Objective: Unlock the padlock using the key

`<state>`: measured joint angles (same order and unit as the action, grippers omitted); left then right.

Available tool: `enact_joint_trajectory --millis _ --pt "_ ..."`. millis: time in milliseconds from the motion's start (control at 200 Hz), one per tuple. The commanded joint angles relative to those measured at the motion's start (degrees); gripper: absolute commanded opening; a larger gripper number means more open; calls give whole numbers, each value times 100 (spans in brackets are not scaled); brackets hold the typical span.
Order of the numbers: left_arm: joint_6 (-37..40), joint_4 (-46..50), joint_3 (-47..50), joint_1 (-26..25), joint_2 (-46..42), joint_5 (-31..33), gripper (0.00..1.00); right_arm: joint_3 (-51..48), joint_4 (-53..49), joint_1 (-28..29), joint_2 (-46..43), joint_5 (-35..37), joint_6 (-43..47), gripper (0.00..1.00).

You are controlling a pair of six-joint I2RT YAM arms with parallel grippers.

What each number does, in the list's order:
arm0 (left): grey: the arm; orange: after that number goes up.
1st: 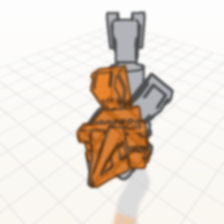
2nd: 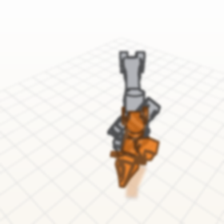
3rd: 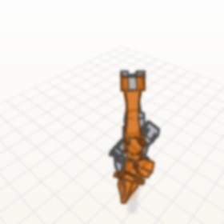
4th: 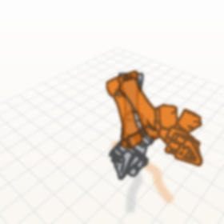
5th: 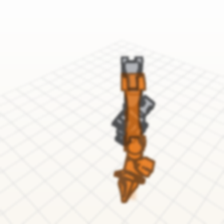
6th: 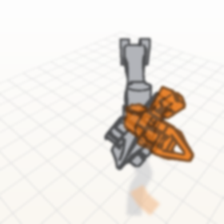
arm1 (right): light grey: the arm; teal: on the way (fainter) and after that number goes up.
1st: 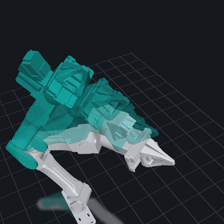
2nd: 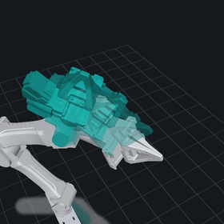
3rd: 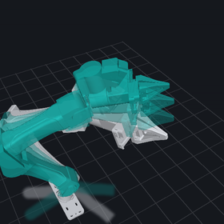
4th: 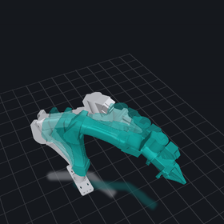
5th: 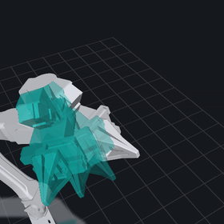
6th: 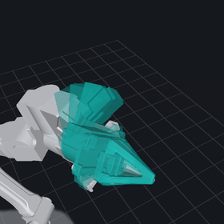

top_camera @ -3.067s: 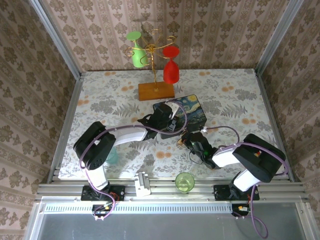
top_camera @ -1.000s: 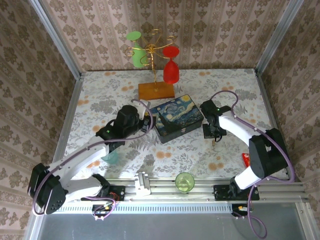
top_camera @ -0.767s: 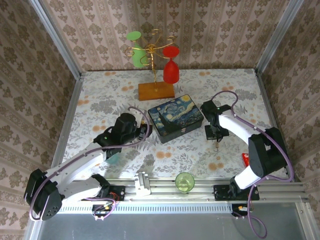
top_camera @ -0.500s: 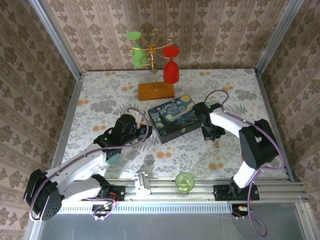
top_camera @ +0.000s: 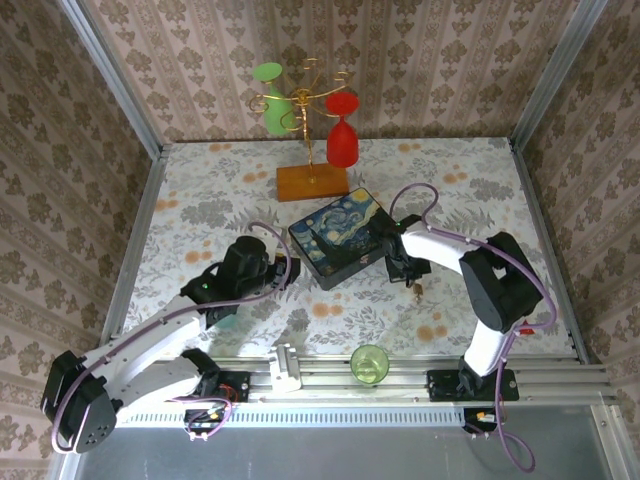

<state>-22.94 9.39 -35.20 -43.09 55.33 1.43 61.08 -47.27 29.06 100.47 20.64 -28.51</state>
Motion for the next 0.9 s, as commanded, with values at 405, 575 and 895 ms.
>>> enact_joint_trajectory --millis 405,575,895 --pt "-123 -59 75 -24 226 54 48 -837 752 -170 -386 -517 -87 4" --pt "-61 40 74 -16 103 181 52 -486 297 -212 -260 -263 10 6" --pt "111 422 -8 203 -141 264 59 -635 423 -242 -425 -444 30 21"
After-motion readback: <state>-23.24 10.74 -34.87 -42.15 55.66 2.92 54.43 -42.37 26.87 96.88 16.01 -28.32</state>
